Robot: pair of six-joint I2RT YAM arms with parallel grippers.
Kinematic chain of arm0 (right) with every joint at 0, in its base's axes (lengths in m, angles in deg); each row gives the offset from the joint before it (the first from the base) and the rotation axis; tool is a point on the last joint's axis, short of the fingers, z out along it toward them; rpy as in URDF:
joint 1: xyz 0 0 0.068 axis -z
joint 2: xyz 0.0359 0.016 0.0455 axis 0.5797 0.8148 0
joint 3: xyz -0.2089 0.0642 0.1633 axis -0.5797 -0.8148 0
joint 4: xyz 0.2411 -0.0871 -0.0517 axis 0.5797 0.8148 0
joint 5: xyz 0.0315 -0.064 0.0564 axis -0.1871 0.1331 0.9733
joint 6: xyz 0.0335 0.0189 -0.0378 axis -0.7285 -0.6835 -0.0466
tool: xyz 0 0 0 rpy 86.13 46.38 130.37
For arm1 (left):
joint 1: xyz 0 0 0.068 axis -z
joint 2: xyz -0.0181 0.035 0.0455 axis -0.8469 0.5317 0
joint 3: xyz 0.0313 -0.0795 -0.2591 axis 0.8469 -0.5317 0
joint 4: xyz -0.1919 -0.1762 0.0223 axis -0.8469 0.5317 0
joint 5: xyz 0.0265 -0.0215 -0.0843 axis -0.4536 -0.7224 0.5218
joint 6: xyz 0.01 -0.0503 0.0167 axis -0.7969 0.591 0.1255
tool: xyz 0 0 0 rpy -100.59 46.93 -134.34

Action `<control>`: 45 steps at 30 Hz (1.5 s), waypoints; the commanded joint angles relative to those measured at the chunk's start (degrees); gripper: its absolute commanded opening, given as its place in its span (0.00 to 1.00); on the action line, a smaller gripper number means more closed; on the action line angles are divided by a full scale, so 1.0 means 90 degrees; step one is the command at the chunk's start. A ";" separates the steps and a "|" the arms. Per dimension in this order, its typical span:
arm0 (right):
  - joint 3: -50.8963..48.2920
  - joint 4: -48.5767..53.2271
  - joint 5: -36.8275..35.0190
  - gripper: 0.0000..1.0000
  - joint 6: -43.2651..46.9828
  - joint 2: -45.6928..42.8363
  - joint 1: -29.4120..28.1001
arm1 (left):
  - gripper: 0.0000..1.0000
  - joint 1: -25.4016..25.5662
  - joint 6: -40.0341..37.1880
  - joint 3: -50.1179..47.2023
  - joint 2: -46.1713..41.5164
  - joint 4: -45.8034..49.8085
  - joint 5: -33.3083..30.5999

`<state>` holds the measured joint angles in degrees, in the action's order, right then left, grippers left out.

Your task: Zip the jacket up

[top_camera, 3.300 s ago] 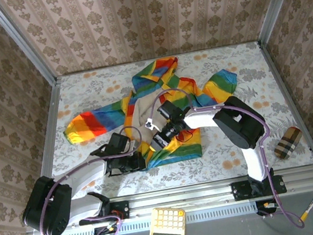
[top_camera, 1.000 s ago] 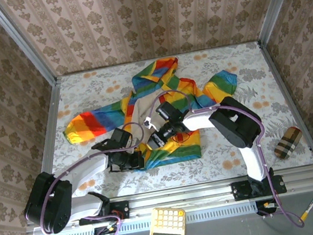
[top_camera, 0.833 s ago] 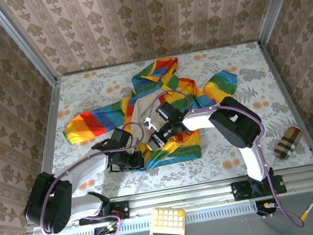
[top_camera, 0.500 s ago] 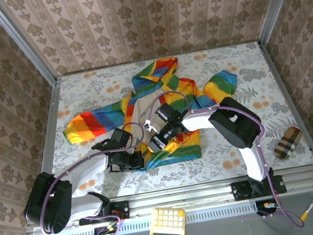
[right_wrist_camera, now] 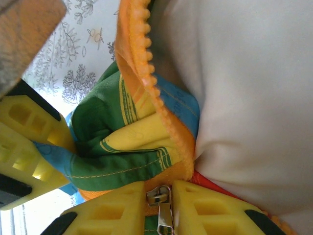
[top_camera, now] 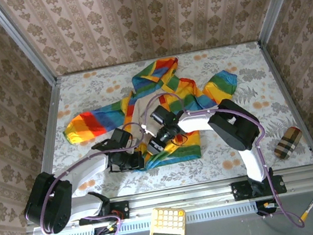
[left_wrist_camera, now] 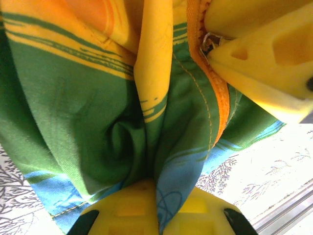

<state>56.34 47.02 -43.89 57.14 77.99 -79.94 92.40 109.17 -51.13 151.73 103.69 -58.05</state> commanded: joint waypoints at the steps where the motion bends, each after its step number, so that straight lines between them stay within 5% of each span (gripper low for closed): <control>1: 0.0032 0.0701 -0.0673 0.22 0.0356 0.0056 -0.0181 | 0.00 0.0007 0.0064 -0.0078 -0.0071 0.0066 -0.0112; 8: 0.0063 0.0922 -0.1070 0.19 0.0538 0.0027 -0.0344 | 0.00 -0.0008 0.0075 -0.0105 -0.0081 0.0036 -0.0109; 14: -0.0053 0.0968 -0.1579 0.00 0.0646 -0.0289 -0.0416 | 0.00 -0.0038 0.0055 -0.0096 -0.0201 0.0121 -0.0153; 24: 0.0002 0.0980 -0.2324 0.00 0.0989 -0.0925 -0.0358 | 0.00 -0.0047 0.0000 0.0045 -0.0740 0.0510 -0.0292; 45: 0.0052 0.1108 -0.1604 0.03 0.1635 -0.0219 -0.0270 | 0.00 -0.0037 0.0063 -0.0222 -0.0595 0.0174 -0.0305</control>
<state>56.82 53.67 -56.85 70.21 74.25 -82.93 92.29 109.15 -52.22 145.79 104.80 -60.39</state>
